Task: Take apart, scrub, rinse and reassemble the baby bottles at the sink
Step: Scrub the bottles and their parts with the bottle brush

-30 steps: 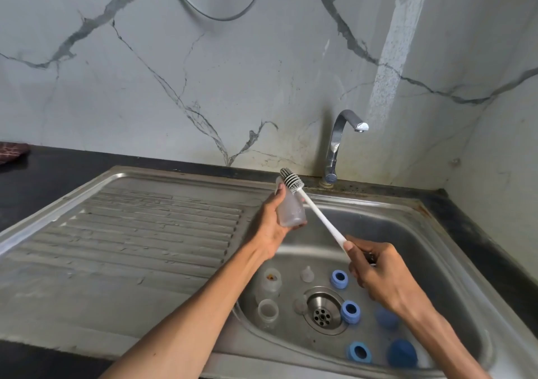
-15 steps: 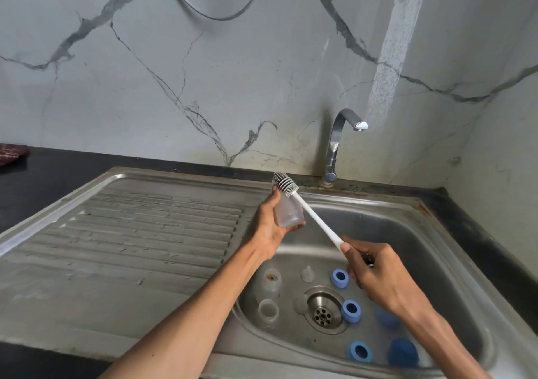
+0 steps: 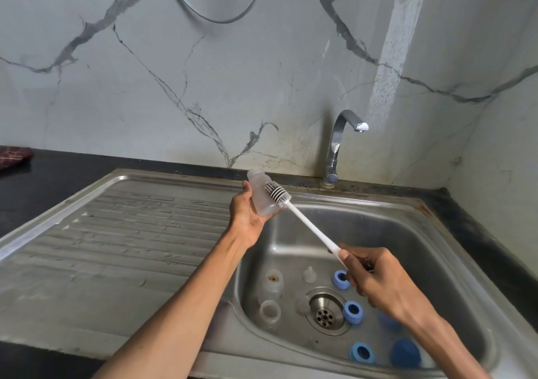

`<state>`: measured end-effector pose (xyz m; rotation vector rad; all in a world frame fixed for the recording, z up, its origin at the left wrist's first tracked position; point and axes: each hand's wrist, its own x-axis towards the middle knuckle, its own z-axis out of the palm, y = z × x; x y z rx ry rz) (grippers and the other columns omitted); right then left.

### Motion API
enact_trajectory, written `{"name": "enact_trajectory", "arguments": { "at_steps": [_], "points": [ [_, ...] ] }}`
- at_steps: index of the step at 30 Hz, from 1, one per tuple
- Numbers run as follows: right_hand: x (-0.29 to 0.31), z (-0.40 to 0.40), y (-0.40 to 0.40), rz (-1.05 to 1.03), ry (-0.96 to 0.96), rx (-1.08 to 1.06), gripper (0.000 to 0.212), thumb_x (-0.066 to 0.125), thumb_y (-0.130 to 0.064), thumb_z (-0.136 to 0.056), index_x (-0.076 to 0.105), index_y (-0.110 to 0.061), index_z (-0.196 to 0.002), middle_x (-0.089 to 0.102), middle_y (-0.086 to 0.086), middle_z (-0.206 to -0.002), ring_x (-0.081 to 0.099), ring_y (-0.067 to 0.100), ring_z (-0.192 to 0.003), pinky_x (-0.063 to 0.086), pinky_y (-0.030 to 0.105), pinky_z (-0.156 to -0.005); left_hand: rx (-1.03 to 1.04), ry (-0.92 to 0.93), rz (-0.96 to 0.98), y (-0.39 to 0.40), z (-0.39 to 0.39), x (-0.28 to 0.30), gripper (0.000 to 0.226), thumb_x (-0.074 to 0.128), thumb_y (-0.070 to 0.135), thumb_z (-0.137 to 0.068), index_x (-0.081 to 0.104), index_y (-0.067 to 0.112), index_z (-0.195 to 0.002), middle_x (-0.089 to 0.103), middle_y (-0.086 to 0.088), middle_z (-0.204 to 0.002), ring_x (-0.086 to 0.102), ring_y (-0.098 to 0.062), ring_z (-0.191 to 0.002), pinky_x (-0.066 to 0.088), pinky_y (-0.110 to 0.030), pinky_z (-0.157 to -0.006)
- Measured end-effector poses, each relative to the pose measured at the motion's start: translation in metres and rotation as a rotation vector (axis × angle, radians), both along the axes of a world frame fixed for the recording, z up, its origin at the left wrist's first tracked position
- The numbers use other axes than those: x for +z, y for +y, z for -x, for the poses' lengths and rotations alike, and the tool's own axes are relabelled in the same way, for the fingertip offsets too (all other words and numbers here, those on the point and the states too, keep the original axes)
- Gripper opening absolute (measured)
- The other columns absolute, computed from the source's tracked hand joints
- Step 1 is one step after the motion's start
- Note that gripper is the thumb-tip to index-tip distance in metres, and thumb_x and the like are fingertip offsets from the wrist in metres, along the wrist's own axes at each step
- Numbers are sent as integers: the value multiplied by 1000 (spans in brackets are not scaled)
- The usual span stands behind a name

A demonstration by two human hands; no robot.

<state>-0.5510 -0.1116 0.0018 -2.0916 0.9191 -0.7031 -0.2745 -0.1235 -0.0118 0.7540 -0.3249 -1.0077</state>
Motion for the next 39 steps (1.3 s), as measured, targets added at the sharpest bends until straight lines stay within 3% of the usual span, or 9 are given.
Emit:
{"name": "enact_trajectory", "arguments": {
  "at_steps": [3,9,17,21,24,28,30,32,39],
  "points": [
    [-3,0,-4,25,0,-37,18,52,-35,-100,68,-44,-103,48,-2,-52,38,11,-48,34,28,-45,12,-21,-13,0,4,0,47,37,44,-105,62,7,-115,69,-17,-107,68,-31,-92,60,-45,-66],
    [-3,-3,-9,37,-73,-110,26,53,-34,-100,70,-25,-118,45,-2,-54,35,10,-49,33,25,-44,-91,-109,-63,-5,44,1,49,35,44,-105,64,5,-108,70,-16,-92,67,-26,-66,57,-37,-54],
    [-6,-1,0,124,80,-31,26,53,-38,-99,72,-30,-116,41,-6,-52,34,9,-48,34,26,-49,77,-67,-42,2,5,4,40,54,47,-97,65,10,-109,70,-7,-90,67,-21,-80,57,-39,-65],
    [-6,-4,-2,168,52,-105,28,55,-38,-98,69,-30,-121,47,3,-53,37,9,-50,41,36,-51,7,-245,-125,-4,34,-6,36,45,37,-104,62,9,-120,72,-7,-88,69,-21,-75,57,-37,-57],
    [-3,-3,-5,173,33,-153,28,56,-39,-97,69,-31,-121,58,11,-63,42,9,-52,47,42,-56,-35,-338,-115,-5,49,-3,28,40,29,-104,60,13,-114,72,-6,-81,68,-23,-69,55,-36,-64],
    [-3,2,-7,175,47,-123,39,54,-49,-93,67,-31,-125,65,4,-68,50,16,-52,50,38,-57,45,-339,-86,2,26,2,28,45,35,-103,64,19,-117,72,-8,-99,70,-25,-79,56,-44,-80],
    [-2,4,-8,175,44,-121,46,51,-54,-90,67,-30,-125,67,4,-69,55,19,-54,51,37,-57,25,-378,-102,6,28,5,32,42,38,-104,64,18,-113,71,-11,-91,68,-23,-65,56,-35,-62],
    [-2,5,-10,185,20,-134,38,55,-46,-93,68,-29,-125,59,1,-59,49,9,-47,45,29,-49,-32,-437,-121,9,40,10,37,35,36,-105,64,14,-100,67,-12,-80,62,-21,-55,49,-29,-47],
    [1,5,-10,229,9,-152,32,59,-37,-95,67,-31,-125,62,7,-65,41,6,-47,40,29,-47,-86,-566,-122,8,46,9,50,38,49,-100,65,7,-100,66,-16,-76,59,-25,-52,48,-28,-44]
  ]
}}
